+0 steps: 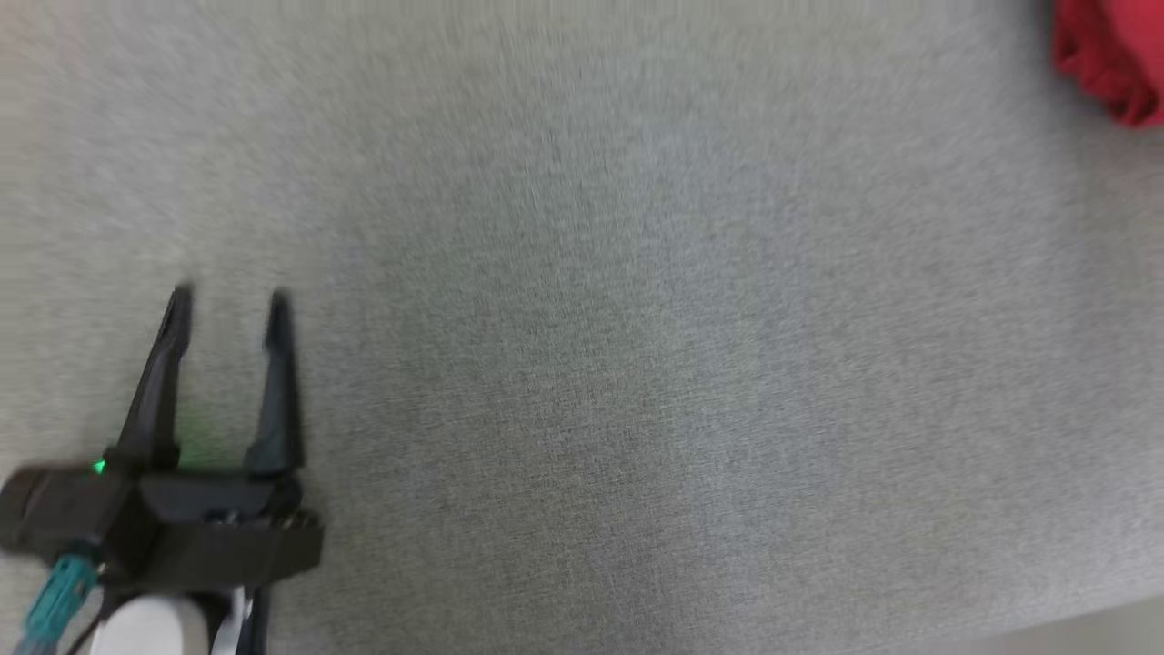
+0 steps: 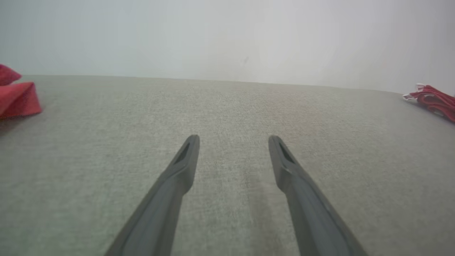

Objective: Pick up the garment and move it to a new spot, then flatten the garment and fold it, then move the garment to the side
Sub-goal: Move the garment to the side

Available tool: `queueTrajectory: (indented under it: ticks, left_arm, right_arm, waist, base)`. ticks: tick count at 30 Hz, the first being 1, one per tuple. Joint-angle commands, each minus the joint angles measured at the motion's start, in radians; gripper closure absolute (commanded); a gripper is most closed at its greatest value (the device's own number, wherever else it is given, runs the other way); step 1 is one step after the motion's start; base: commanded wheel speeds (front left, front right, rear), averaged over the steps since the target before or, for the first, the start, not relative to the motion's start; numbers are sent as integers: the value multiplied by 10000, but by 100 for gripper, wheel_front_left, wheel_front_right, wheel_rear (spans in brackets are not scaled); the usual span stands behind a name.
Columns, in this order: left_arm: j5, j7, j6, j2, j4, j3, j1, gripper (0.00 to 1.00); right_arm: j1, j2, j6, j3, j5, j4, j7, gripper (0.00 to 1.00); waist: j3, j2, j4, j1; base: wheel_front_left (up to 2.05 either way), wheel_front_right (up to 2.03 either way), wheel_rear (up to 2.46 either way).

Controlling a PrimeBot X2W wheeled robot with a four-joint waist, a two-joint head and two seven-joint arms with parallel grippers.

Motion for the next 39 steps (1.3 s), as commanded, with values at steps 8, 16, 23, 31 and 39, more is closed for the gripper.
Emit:
queueTrajectory:
  ticks: [8,16,23,31,39]
  left_arm:
    - [-203,1,103,-176,168,867,1340,0]
    - [-320,-1,73,-343,586,1112,1821,0]
    - [-253,-1,-4,-401,1254,900,2082,0]
    - [-217,-1,-57,-425,1767,836,2458,0]
    - [-161,-1,-91,-434,2144,560,2724,0]
  right_arm:
    - [2294,1486,-28,-1722,-190,-968,-511,0]
    - [6124,2593,-28,-4189,-1337,-3781,-493,0]
    - [9290,3938,-28,-5989,-2016,-5940,-495,0]
    - [11561,5036,-28,-6649,-2280,-6990,-496,0]
    - [12893,5644,-28,-7017,-2397,-7326,-496,0]
  waist:
    - [-2696,-2,410,-2]
    - [-3776,-2,1025,-2]
    - [-4598,-2,1527,-2]
    - [-5289,-2,1744,-2]
    - [-5724,-2,1820,-2]
  base:
    - [0,0,0]
    - [0,0,0]
    - [0,0,0]
    - [0,0,0]
    - [0,0,0]
